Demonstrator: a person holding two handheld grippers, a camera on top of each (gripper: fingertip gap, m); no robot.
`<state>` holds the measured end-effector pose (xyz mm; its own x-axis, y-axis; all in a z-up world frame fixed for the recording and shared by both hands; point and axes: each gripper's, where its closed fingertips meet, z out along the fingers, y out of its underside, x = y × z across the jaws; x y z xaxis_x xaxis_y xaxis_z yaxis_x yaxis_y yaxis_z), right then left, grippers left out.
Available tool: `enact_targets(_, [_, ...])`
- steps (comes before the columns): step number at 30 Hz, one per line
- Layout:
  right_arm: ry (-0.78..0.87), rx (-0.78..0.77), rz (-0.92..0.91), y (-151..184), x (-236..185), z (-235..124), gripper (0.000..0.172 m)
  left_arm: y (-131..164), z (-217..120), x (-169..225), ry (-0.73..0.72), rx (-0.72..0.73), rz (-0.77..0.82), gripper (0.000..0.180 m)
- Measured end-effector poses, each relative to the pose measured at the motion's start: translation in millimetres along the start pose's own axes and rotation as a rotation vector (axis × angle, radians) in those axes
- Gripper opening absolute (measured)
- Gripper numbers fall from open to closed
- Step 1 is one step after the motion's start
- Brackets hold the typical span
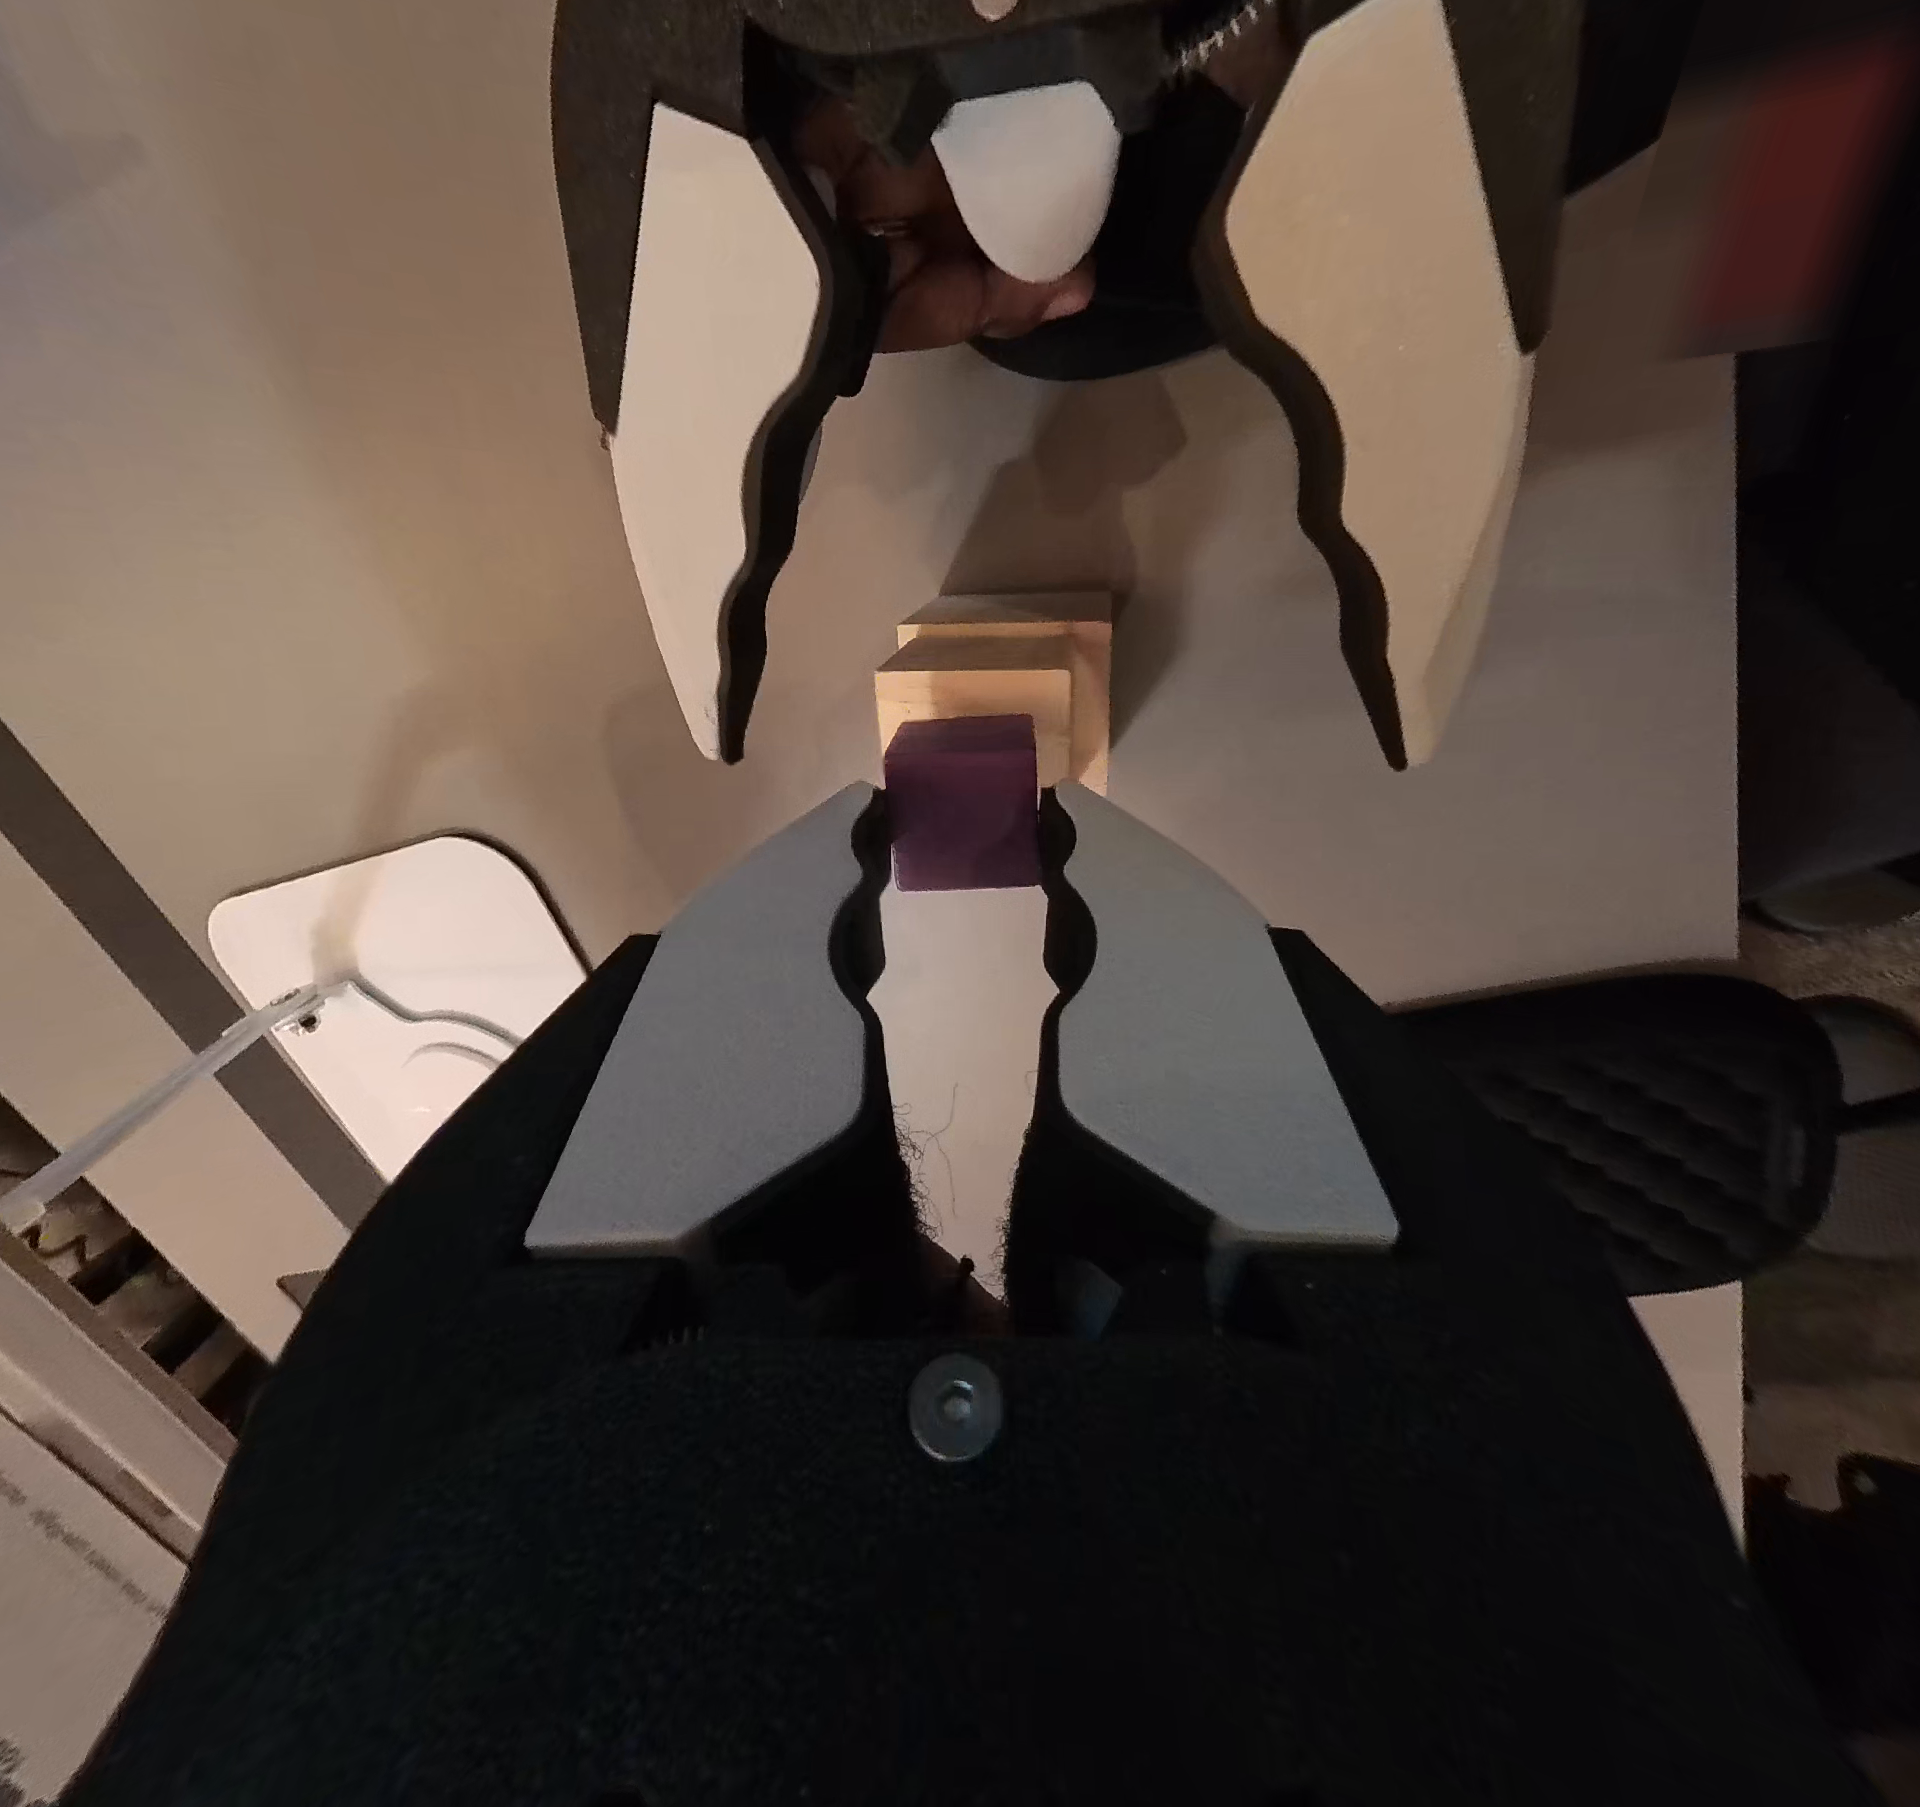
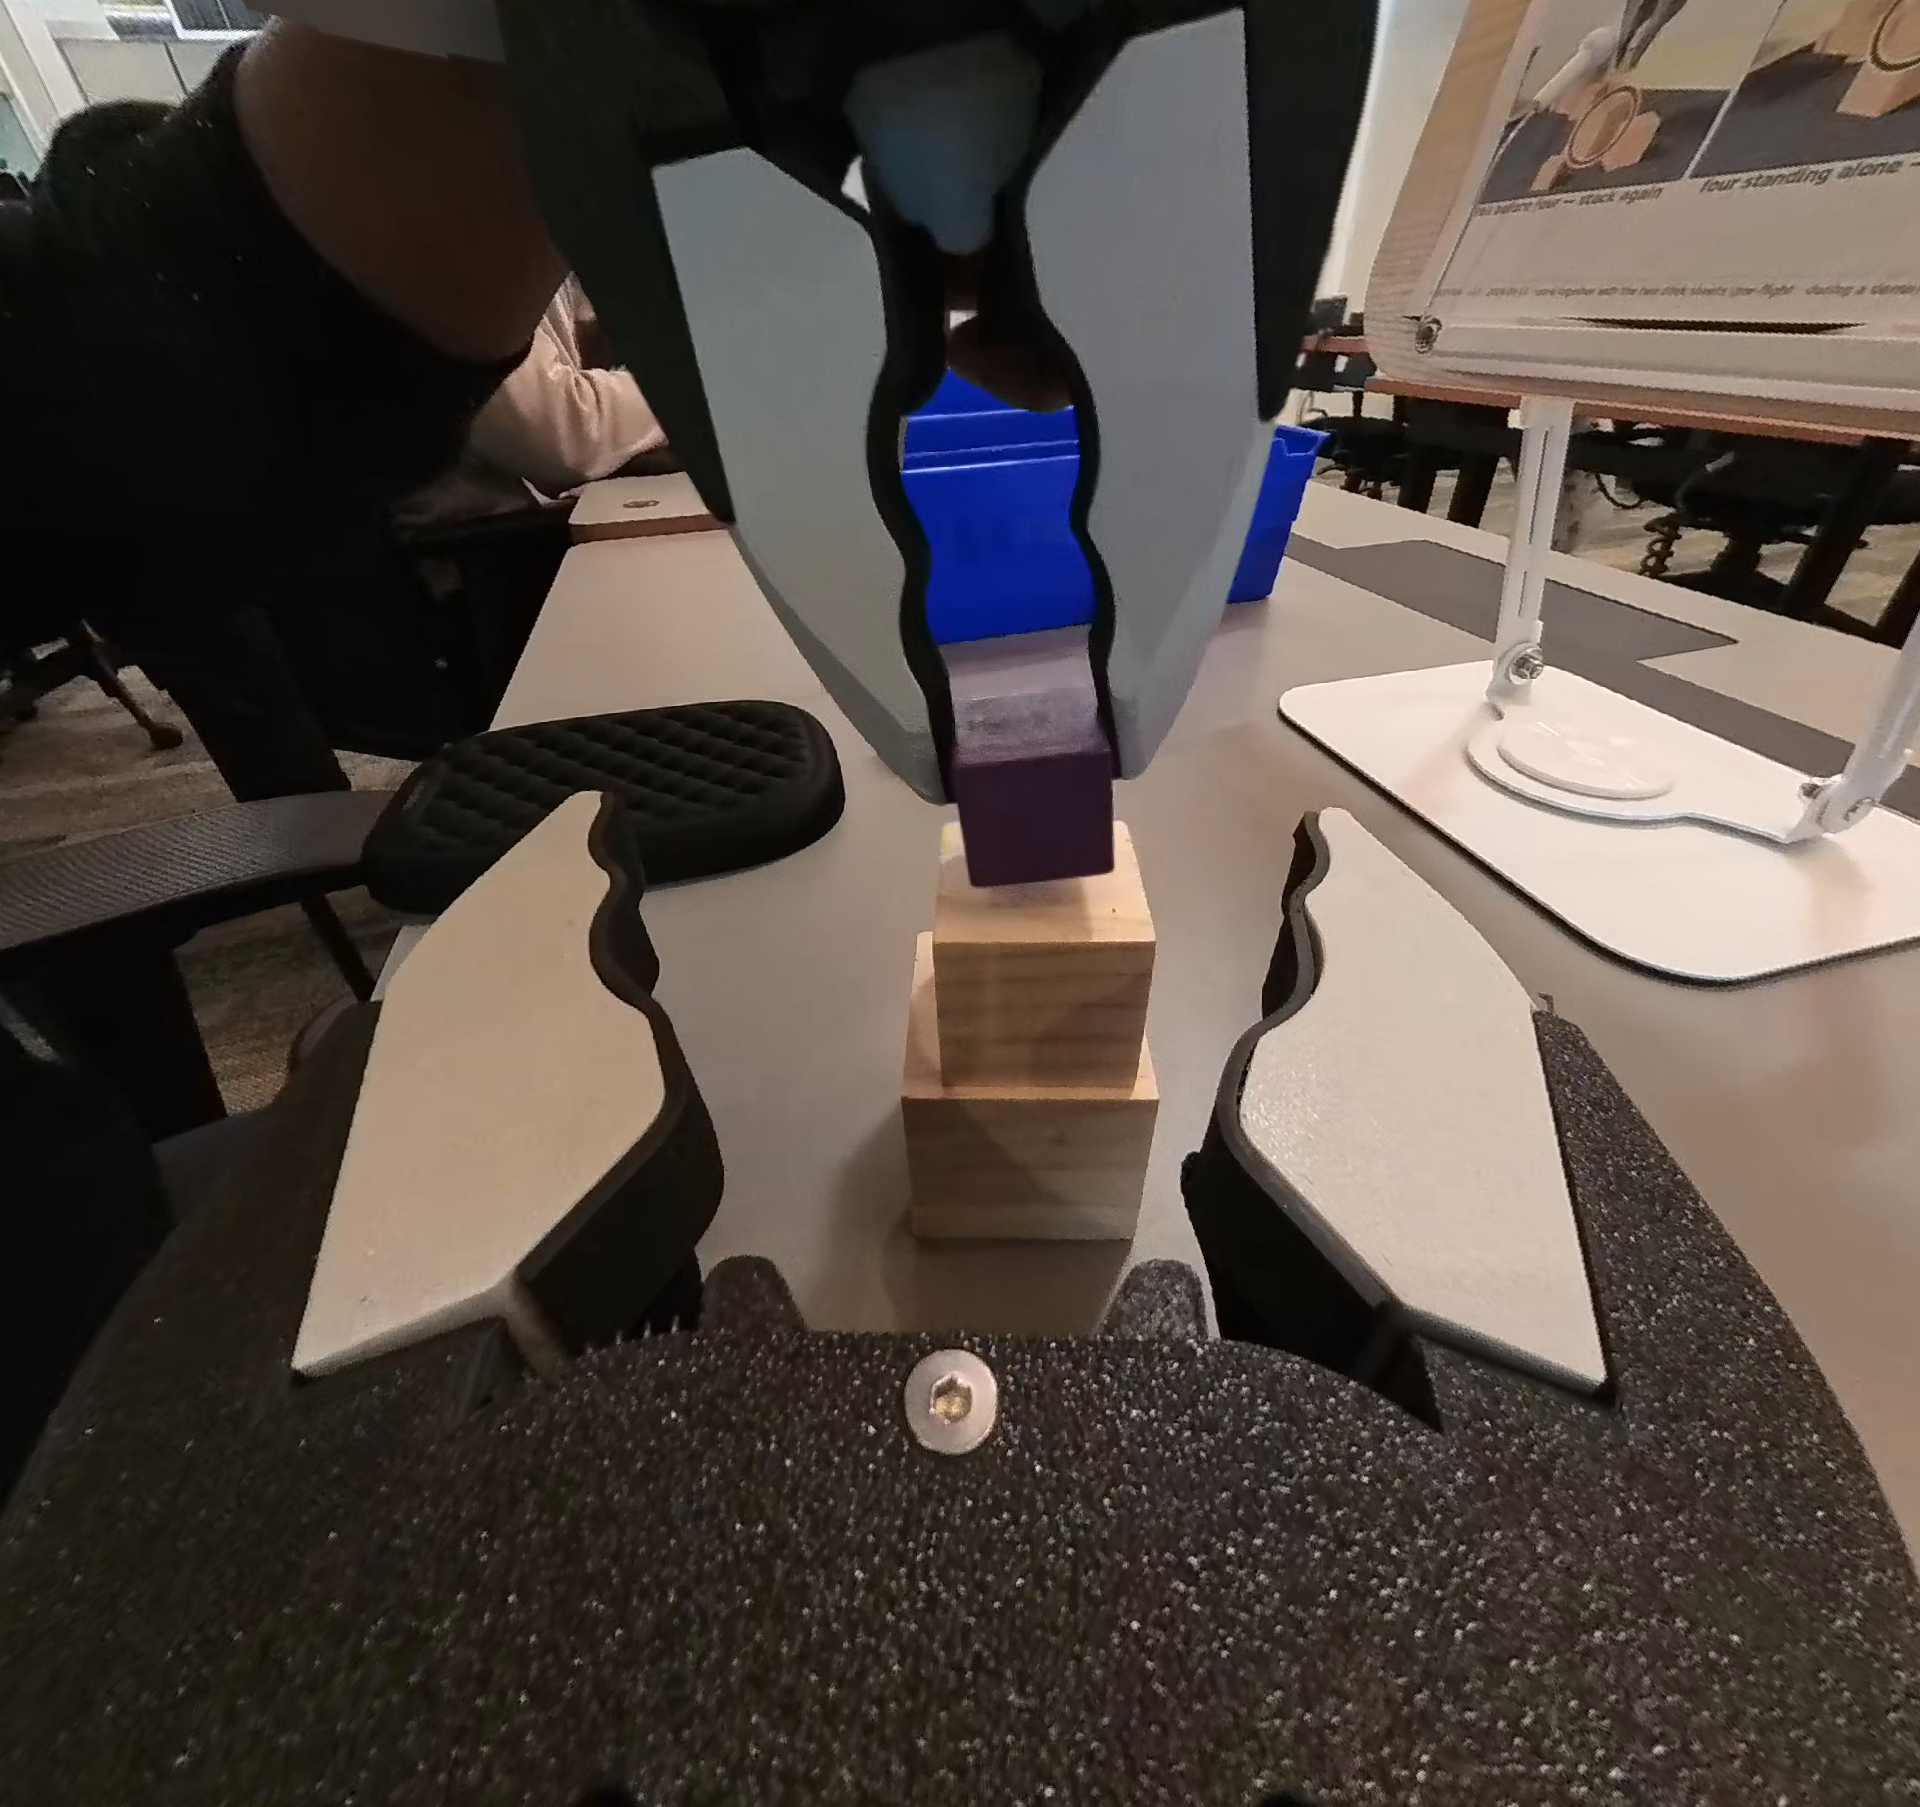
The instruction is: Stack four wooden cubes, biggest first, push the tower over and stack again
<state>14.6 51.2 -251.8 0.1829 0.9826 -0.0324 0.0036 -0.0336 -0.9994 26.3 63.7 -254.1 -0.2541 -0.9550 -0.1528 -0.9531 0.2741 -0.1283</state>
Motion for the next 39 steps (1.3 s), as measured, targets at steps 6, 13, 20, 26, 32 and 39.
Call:
enact_targets(6, [0.001,0.002,-0.002,-0.2,-0.1,-0.2,0.116,-0.5,4.2,-1.3,-0.004,-0.007,0.004,0.027])
enact_targets(13, [0.002,0.001,-0.001,-0.1,0.2,-0.2,0.116,1.3,5.9,1.1,0.017,-0.021,-0.011,0.027])
enact_targets(20, [0.004,0.001,-0.003,0.0,0.1,-0.2,0.116,1.8,5.9,-0.8,0.008,-0.021,-0.017,0.03])
enact_targets(26, [0.004,0.007,-0.001,-0.7,0.3,-0.8,0.116,-1.0,-3.4,-1.7,-0.008,0.021,-0.047,0.06])
enact_targets(32, [0.005,0.006,0.0,-0.6,0.4,-0.7,0.116,14.3,-35.1,-4.7,-0.108,0.164,-0.157,0.103])
enact_targets(39, [0.007,0.005,-0.002,-0.5,0.5,-0.5,0.116,96.3,-53.5,17.8,-0.157,0.131,-0.335,0.119])
